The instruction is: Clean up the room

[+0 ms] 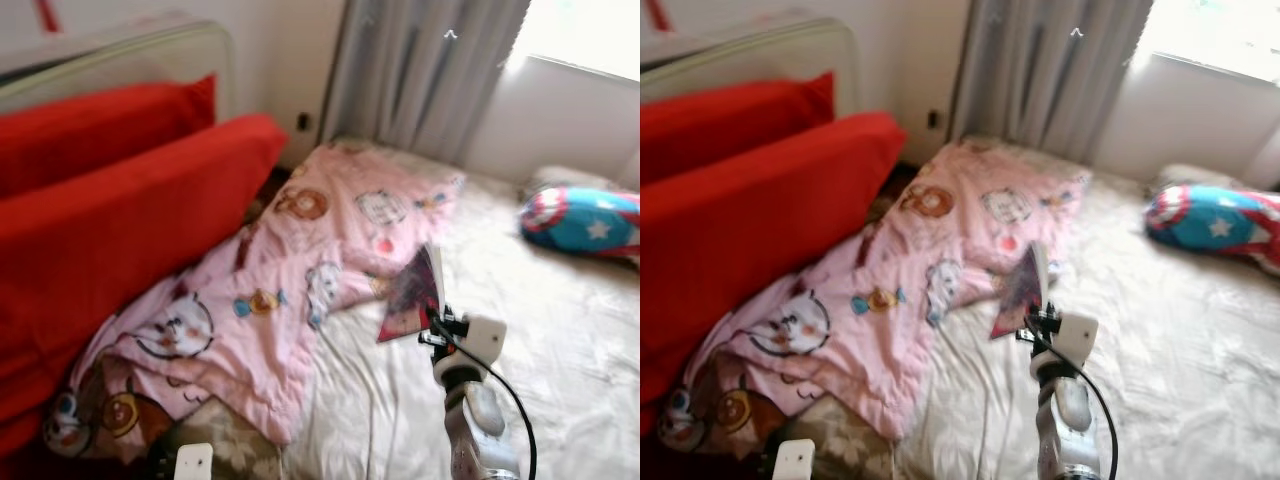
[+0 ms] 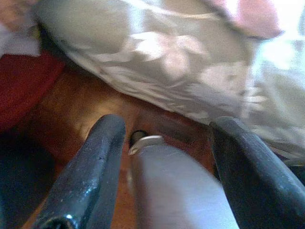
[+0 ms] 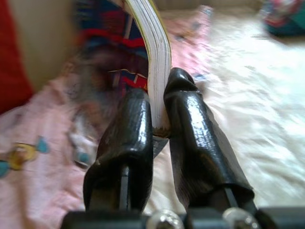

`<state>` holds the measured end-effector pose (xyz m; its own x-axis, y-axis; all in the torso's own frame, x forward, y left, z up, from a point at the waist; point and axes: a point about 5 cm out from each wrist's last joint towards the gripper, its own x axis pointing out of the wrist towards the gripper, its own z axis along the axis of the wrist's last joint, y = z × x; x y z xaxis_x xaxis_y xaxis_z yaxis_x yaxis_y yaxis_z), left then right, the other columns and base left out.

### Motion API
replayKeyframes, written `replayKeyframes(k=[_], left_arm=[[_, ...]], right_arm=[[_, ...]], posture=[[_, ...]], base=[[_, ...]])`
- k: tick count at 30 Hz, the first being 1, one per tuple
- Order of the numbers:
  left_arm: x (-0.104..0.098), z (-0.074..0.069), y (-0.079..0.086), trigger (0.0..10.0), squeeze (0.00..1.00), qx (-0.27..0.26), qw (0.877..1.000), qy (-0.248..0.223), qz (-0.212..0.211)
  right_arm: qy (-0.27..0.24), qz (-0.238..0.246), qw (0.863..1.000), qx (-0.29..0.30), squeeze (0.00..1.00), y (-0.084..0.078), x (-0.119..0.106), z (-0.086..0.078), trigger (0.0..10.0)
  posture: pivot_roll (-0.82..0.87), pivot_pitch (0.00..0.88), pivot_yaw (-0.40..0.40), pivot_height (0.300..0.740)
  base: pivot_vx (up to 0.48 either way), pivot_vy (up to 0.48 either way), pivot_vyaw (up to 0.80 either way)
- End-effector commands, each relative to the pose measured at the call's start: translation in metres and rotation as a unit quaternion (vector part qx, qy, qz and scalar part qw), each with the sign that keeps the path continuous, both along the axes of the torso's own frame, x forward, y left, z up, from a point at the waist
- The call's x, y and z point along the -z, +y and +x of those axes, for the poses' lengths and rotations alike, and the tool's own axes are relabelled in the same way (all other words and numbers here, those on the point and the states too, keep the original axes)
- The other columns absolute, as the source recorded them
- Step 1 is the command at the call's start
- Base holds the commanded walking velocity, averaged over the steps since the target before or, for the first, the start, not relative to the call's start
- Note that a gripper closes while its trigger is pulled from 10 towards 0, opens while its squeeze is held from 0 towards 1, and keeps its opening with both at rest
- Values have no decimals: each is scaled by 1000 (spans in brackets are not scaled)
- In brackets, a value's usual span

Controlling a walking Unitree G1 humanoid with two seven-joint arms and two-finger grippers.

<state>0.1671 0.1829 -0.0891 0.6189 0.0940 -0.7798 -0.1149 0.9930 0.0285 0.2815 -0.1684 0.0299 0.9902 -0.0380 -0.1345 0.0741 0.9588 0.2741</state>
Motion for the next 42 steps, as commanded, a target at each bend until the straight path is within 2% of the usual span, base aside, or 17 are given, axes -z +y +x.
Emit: replayKeyframes(k=[1, 17, 23, 30, 39, 42], left_arm=[[3, -4, -5, 10000, 0, 1, 1000, 13, -8], [3, -5, -2, 10000, 0, 7, 1000, 16, -6], [3, -6, -2, 10000, 0, 15, 1000, 19, -1], [3, -4, -3, 10000, 0, 23, 1000, 19, -1], [2, -3, -2, 10000, 0, 24, 1000, 18, -1], [3, -4, -1, 10000, 0, 24, 1000, 19, 0]], right_arm=[[-26, 2, 1000, 6, 0, 0, -11, 6, 10000], [-12, 2, 1000, 3, 0, 4, -6, 5, 10000], [-13, -4, 1000, 2, 0, 4, -6, 6, 10000], [-6, -12, 1000, 7, 0, 1, -5, 8, 10000], [-4, -19, 1000, 5, 0, 1, -4, 10, 10000], [-14, -22, 1000, 8, 0, 1, -6, 10, 10000]], posture=[[55, 0, -147, 740], [54, 0, -139, 740], [50, 0, -139, 740], [40, 0, -137, 740], [39, 0, -136, 740], [36, 0, -131, 740]], base=[[0, 0, -763], [0, 0, -763], [0, 0, 0], [0, -298, 0], [0, -316, -742], [0, -321, 0]])
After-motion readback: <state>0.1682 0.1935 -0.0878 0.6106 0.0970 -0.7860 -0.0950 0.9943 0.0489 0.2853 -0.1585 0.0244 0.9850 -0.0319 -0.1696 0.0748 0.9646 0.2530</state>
